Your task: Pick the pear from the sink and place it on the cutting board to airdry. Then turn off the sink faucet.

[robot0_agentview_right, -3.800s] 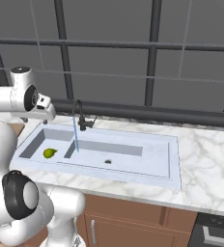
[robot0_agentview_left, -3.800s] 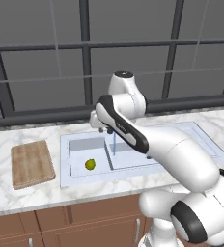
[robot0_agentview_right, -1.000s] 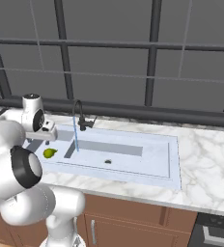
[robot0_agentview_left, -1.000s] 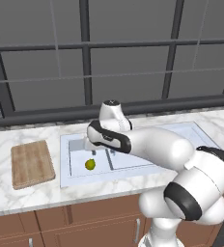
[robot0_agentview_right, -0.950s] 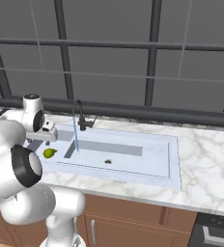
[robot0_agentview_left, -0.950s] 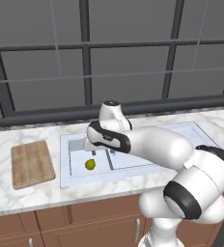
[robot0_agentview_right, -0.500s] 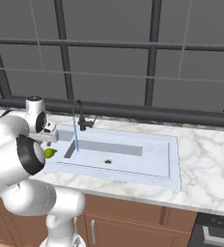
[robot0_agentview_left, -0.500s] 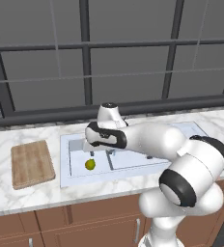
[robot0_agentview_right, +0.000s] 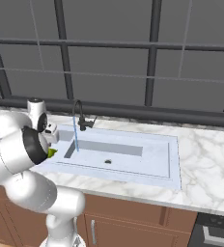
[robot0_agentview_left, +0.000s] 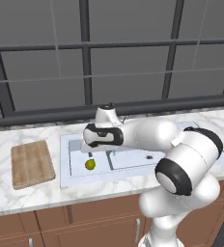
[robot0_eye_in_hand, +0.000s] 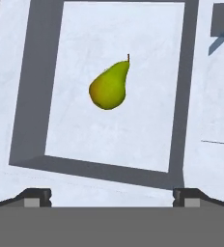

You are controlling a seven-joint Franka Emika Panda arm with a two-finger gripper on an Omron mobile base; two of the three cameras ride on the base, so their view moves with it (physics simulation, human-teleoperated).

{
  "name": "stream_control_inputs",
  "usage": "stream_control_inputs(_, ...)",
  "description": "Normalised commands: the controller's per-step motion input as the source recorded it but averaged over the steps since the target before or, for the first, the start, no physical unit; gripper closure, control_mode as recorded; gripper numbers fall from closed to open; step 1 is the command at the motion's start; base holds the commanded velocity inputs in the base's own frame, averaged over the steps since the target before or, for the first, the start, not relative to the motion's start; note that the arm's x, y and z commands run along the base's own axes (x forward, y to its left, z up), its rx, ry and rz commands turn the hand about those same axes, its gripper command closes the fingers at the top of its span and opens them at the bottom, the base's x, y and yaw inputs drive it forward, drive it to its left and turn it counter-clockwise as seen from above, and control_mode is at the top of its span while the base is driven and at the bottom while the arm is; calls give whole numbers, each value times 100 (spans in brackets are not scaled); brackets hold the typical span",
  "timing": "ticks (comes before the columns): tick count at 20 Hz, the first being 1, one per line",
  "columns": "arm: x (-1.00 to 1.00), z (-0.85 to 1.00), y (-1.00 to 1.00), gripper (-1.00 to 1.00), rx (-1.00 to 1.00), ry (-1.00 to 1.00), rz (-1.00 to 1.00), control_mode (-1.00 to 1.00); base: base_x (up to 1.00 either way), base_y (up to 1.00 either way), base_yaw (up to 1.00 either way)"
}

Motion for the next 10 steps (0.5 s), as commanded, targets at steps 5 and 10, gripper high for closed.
stream_control_inputs(5, 7, -14, 0, -100, 0, 0, 0, -100, 0, 0, 0)
stream_control_inputs(10, 5, -15, 1, -100, 0, 0, 0, -100, 0, 0, 0)
